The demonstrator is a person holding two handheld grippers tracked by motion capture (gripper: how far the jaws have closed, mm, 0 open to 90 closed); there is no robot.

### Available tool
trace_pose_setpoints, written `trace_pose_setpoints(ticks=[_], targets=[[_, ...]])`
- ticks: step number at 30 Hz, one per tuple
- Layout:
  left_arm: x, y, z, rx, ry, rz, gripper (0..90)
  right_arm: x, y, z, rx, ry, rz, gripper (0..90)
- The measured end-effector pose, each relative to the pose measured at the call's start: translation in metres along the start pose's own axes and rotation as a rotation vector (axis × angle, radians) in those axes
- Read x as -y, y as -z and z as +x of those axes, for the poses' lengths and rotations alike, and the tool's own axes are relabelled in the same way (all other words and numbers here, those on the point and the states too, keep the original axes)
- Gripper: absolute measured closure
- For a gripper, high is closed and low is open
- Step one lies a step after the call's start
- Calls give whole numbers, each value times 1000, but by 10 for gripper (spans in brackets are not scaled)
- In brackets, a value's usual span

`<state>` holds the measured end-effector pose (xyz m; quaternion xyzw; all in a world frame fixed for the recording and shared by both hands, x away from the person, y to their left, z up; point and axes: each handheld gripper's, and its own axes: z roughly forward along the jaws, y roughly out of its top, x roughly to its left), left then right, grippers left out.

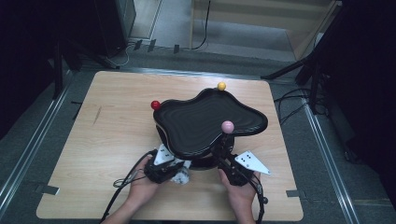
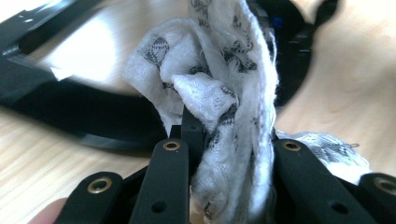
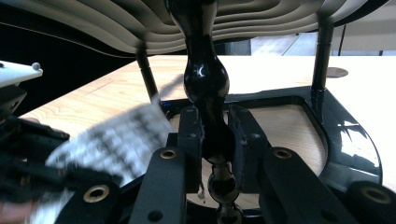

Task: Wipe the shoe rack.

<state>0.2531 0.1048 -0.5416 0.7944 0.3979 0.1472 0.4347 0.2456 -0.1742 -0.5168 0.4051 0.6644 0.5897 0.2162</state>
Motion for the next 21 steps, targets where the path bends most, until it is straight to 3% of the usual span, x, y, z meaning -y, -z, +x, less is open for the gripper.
trace_pose_setpoints(ticks=[8, 16, 19, 21], targets=[[6, 19, 58, -140, 86, 1, 751, 0, 0, 0, -1, 3, 0, 762], [32, 61, 128, -279, 271, -29, 727, 0, 0, 0, -2, 2, -1, 762], [39, 74, 144, -293, 317, -28, 643, 0, 0, -1, -3, 2, 0, 762], [42, 80, 150, -287, 336, -31, 500, 0, 0, -1, -3, 3, 0, 762]])
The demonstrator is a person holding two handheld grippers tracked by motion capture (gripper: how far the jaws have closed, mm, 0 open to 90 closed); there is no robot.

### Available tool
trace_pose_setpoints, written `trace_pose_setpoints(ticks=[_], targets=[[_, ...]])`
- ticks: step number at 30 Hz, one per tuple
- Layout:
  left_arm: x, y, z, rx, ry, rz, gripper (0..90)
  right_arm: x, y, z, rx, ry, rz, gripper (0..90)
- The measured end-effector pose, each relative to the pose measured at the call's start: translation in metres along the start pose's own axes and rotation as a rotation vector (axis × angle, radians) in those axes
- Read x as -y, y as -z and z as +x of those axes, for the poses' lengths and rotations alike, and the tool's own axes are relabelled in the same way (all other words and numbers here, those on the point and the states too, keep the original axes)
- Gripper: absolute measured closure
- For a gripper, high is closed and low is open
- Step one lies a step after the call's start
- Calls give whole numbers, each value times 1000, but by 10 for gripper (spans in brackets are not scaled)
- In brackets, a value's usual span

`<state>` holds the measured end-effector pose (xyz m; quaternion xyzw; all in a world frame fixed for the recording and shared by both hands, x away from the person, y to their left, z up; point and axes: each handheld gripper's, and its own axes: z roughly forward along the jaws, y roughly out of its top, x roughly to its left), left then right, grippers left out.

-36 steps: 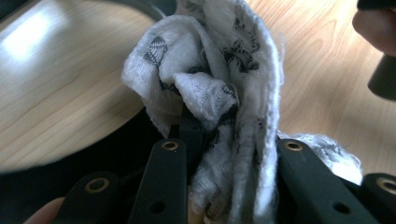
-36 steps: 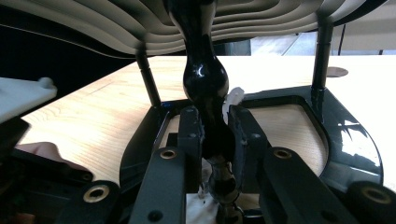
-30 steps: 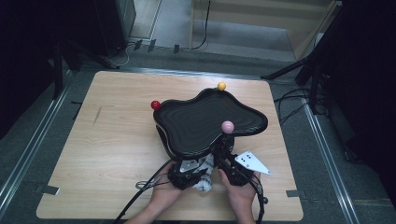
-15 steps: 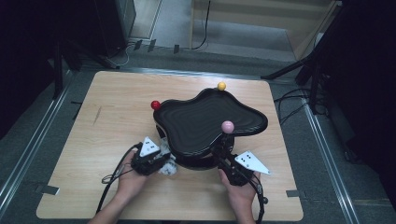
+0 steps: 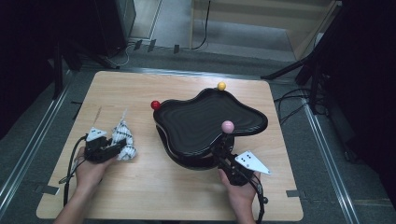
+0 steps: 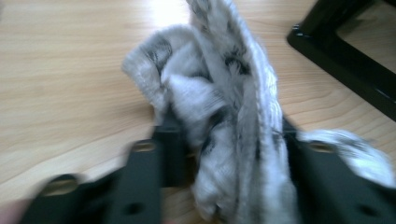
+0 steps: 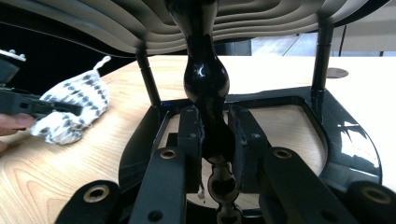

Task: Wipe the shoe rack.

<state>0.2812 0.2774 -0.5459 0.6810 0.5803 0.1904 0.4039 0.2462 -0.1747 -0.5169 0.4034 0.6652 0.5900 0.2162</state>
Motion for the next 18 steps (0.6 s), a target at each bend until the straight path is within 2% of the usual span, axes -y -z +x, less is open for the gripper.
trace_pose_setpoints(ticks=[1, 4, 6, 8, 10, 12, 14, 15, 18], targets=[[0, 3, 2, -2, 6, -8, 457, 0, 0, 0, 0, -2, 0, 762], [-6, 13, 2, -4, 26, -25, 215, 0, 0, -2, 9, -2, -3, 762], [-15, 21, -3, 18, 29, -42, 141, -1, 0, -3, 15, -6, -2, 761], [-27, 30, -12, 58, 25, -69, 151, -1, 0, -4, 18, -7, -1, 761], [-39, 37, -27, 95, -10, -104, 151, -2, 0, -5, 22, -9, 0, 761], [-48, 34, -47, 139, -54, -119, 153, -2, 1, -6, 24, -6, -1, 761], [-54, 21, -66, 157, -96, -100, 172, -2, 1, -7, 28, -11, -1, 761], [-56, 10, -73, 158, -108, -82, 217, -2, 1, -8, 31, -11, -1, 761], [-55, -28, -87, 150, -83, -19, 332, -3, 3, -12, 42, -16, -2, 761]])
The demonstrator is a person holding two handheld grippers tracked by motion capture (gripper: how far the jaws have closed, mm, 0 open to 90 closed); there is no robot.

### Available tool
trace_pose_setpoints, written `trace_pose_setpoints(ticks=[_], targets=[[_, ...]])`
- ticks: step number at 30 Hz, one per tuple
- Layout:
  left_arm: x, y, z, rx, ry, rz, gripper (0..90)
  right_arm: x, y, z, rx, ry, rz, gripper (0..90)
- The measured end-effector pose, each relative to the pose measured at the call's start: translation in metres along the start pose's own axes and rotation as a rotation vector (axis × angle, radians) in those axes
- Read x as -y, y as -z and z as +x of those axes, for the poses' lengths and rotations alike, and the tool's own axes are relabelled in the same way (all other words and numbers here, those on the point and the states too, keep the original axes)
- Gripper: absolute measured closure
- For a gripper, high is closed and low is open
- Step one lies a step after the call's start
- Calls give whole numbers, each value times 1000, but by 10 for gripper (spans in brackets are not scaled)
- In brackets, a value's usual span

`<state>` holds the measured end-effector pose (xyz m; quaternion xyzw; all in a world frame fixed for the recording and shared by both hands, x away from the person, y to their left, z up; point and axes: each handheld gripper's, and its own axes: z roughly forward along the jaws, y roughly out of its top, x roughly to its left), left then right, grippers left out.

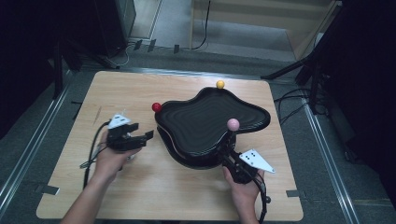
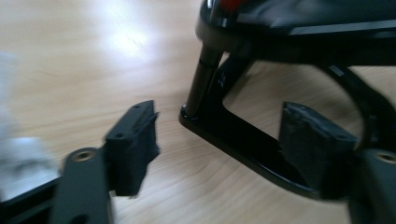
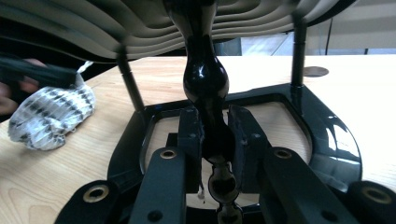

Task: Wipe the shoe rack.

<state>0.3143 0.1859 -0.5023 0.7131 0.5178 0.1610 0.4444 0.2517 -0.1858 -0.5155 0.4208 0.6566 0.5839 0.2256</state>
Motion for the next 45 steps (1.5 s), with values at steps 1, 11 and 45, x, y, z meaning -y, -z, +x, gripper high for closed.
trace_pose_setpoints(ticks=[1, 11, 45], targets=[[2, -12, -2, -15, 3, 12, 358, 0, 1, -1, 2, -3, 0, 761], [-1, -57, -22, -146, -11, -73, 647, -1, 4, -12, 9, -23, -7, 761], [55, 17, -24, -140, -9, -116, 729, -14, -37, -18, 108, -44, 63, 592]])
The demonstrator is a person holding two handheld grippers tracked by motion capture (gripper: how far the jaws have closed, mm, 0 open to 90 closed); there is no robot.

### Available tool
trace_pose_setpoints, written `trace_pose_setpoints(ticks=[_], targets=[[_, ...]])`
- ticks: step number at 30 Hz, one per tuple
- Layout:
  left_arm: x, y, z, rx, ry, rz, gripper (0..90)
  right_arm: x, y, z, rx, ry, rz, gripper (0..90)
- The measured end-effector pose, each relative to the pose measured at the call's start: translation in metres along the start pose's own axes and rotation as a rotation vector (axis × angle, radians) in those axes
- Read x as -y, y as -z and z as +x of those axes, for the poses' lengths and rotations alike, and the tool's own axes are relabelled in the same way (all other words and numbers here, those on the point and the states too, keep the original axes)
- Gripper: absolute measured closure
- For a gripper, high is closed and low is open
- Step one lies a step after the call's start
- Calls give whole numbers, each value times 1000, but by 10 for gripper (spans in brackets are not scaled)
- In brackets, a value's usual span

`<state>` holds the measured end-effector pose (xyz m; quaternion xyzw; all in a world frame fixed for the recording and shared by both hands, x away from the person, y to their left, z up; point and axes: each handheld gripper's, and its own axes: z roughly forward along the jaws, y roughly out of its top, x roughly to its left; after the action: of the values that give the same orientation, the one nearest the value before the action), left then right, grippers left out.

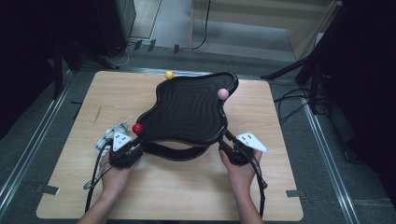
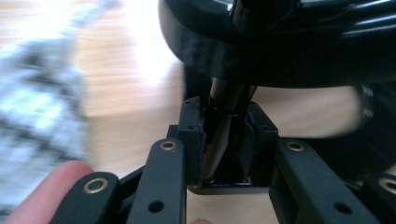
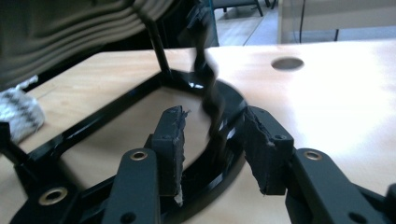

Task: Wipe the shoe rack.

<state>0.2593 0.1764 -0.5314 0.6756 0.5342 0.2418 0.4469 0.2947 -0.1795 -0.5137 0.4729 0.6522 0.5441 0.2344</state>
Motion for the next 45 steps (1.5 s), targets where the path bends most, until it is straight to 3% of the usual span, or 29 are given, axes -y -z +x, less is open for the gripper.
trace_pose_setpoints(ticks=[3, 8, 11, 14, 18, 21, 24, 27, 32, 36, 41, 45], targets=[[4, 0, -25, 64, -20, 2, 725, 14, 18, 4, -11, 17, 12, 597], [9, -9, -69, 167, -59, -3, 719, 30, 33, 26, -73, 57, 35, 601], [8, -12, -83, 247, -90, -13, 691, 34, 35, 38, -93, 88, 38, 600], [4, -6, -87, 304, -152, -28, 561, 38, 36, 44, -106, 89, 42, 599], [4, 10, -67, 357, -189, -33, 494, 46, 34, 55, -126, 100, 61, 587], [10, 20, -42, 335, -183, -34, 471, 48, 29, 69, -158, 113, 66, 568], [16, 23, -16, 251, -145, -14, 475, 49, 20, 86, -194, 130, 71, 552], [17, 25, -2, 201, -110, -17, 482, 51, 9, 102, -211, 147, 77, 532], [13, 21, -1, 151, -92, -2, 482, 54, -9, 119, -178, 153, 75, 560], [11, 14, -5, 139, -90, 4, 476, 55, -19, 122, -141, 147, 56, 712], [6, 0, -9, 132, -83, 12, 463, 57, -11, 118, -121, 194, 40, 754], [-1, -13, -14, 117, -70, 8, 462, 59, 6, 100, -123, 205, 34, 756]])
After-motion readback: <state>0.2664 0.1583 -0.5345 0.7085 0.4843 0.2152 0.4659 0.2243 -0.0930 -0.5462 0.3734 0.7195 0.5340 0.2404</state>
